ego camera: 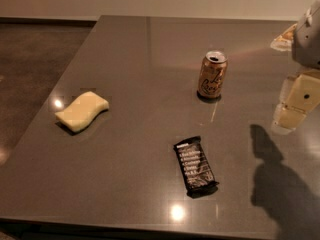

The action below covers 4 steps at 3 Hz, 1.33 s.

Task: Move orange can near sponge

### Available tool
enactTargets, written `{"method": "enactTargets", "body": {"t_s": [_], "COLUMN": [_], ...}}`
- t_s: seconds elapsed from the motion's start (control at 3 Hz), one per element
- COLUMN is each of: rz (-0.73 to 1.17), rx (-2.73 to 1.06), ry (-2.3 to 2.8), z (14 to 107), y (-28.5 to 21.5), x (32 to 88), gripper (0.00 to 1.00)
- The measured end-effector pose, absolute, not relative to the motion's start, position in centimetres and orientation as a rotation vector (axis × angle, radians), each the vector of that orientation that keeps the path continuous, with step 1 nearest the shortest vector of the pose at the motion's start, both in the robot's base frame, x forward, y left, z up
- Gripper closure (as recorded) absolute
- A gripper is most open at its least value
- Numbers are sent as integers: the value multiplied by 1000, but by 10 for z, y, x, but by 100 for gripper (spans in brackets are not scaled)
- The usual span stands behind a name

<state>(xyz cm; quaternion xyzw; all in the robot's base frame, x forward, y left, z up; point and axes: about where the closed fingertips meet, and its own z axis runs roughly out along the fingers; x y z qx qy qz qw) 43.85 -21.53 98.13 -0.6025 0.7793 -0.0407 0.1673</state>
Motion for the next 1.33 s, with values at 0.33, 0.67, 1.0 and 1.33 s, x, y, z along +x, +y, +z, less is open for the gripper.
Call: {"method": "enactTargets", "body": {"t_s": [0.33,0.67,1.0,1.33], "rz": [-116,-86,-65,-41], "rx": [-1714,-1586,-1488,-1412], "ry": [2217,2234,2252,2249], "z": [981,978,975,968], "y": [-215,-217,-217,-207], "x": [438,468,494,531], "gripper": [0,0,0,0]}}
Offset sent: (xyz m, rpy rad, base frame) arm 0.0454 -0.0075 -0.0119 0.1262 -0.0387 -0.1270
